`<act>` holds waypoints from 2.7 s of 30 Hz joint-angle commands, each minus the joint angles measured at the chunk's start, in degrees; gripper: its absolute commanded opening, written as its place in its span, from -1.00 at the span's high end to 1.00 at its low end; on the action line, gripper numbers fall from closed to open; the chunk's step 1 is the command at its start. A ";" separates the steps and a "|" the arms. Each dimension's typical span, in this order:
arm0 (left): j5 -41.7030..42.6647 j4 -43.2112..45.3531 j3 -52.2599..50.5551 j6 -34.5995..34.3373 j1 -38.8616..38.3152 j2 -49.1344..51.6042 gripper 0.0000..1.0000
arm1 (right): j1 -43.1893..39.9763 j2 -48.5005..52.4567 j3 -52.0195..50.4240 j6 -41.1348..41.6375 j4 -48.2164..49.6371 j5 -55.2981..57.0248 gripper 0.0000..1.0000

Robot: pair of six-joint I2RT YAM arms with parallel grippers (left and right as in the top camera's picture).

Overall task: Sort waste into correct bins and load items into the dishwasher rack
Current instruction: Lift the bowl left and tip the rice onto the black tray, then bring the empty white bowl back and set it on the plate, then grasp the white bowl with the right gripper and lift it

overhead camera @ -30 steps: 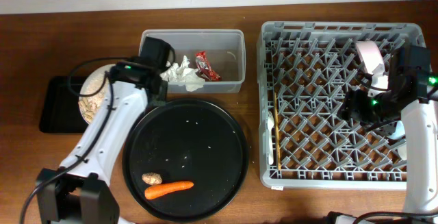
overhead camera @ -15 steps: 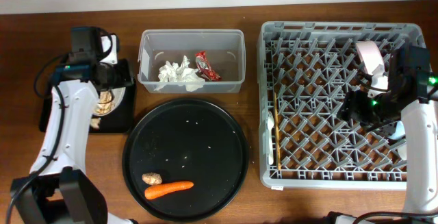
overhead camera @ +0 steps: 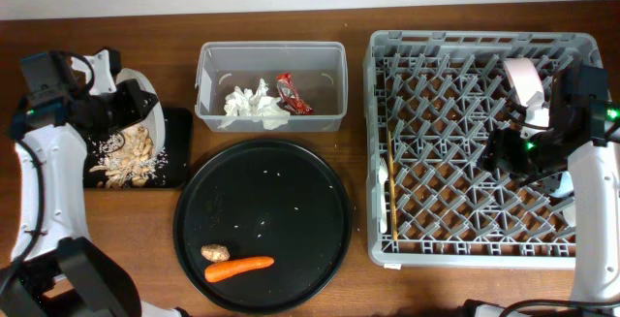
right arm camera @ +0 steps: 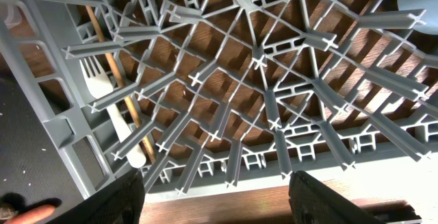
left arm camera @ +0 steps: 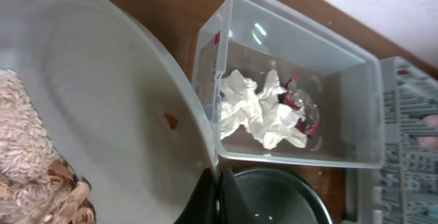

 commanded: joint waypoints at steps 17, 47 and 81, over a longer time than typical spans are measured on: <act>29.38 3.08 -0.17 -6.80 15.39 0.52 0.99 | -0.31 -0.22 0.00 -0.48 -0.87 1.42 -0.43; -20.61 -8.37 -20.72 -6.45 -52.11 -17.03 0.99 | -0.31 -0.22 0.00 -0.50 -1.70 2.49 -0.43; -24.90 -24.44 -20.90 -6.38 -7.74 -30.10 -0.87 | 58.88 28.81 1.14 22.21 16.68 5.38 -0.34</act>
